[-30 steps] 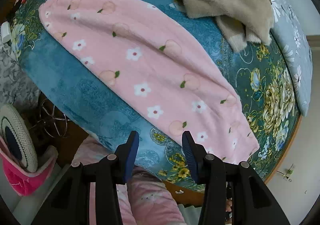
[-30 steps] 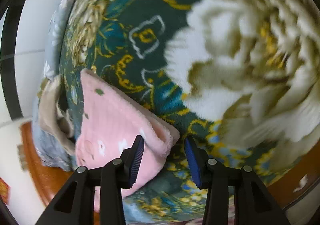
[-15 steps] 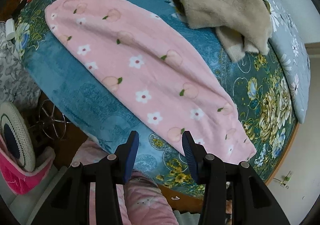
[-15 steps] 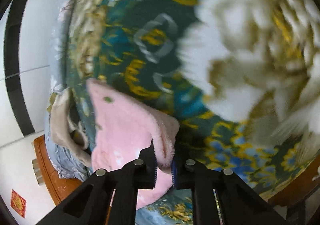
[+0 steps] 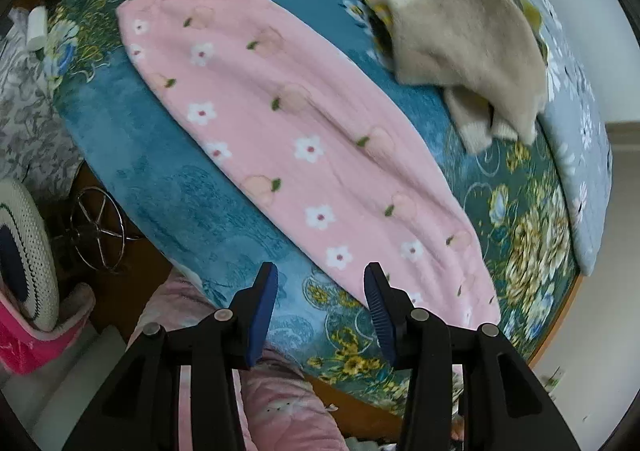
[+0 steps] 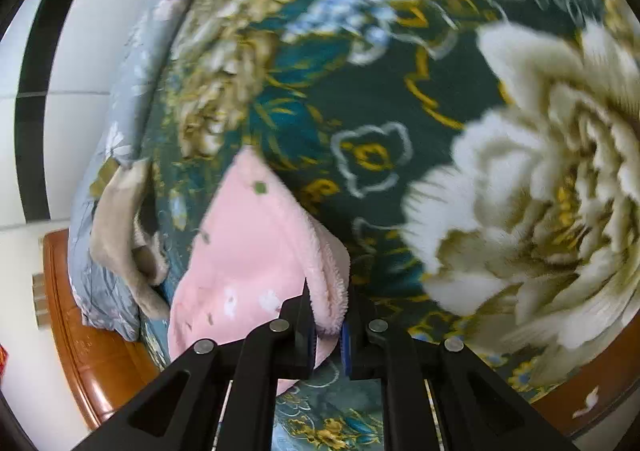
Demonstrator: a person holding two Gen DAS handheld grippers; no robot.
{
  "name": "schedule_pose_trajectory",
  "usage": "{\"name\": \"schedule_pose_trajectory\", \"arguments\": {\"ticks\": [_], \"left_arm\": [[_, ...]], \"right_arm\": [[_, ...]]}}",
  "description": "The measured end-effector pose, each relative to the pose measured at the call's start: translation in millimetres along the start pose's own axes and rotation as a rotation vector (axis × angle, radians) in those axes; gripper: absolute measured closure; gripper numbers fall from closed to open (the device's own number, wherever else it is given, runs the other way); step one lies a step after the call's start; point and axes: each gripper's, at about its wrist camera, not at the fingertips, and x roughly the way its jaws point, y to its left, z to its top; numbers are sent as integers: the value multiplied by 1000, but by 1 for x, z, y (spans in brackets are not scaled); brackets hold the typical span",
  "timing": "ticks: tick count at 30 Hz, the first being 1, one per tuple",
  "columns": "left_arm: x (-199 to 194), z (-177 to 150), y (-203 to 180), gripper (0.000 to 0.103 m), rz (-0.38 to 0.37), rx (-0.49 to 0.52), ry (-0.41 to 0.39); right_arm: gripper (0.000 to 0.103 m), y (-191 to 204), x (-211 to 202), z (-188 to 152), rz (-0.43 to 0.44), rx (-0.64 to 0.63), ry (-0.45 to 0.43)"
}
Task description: Fold clothes
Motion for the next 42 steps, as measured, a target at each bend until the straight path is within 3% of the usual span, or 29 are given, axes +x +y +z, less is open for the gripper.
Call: {"name": "schedule_pose_trajectory", "arguments": {"ticks": [5,10,16,20,22,28,33,35,38,40,42], "left_arm": [[-6,11,21,57,-41,-70,-28],[-3,27,42,57,-98,-138,-15],[-10,65,77,57,-145,-161,-13],[-23,99,118,57,-146,-171,-34],[-22,113,132,52,-138,-170,-24],[-17,155,174,51,-114,-165,7],[-14,189,208,50,-94,-159,33],[-3,194,198,50,-104,-123,70],[13,199,179,50,-112,-60,126],[28,200,156,48,-112,-2,168],[42,198,135,43,-122,41,199]], "right_arm": [[93,73,-32,-13,21,-196,-72],[93,194,-46,-69,83,-517,-104],[93,303,9,-170,94,-794,-21],[93,340,71,-233,50,-840,68],[93,353,109,-265,-1,-865,110],[93,372,206,-336,-161,-912,199],[93,384,230,-372,-175,-906,236],[92,388,234,-383,-182,-931,258],[84,385,233,-385,-215,-912,277],[53,381,222,-377,-218,-872,288],[47,375,201,-367,-213,-828,269]]}}
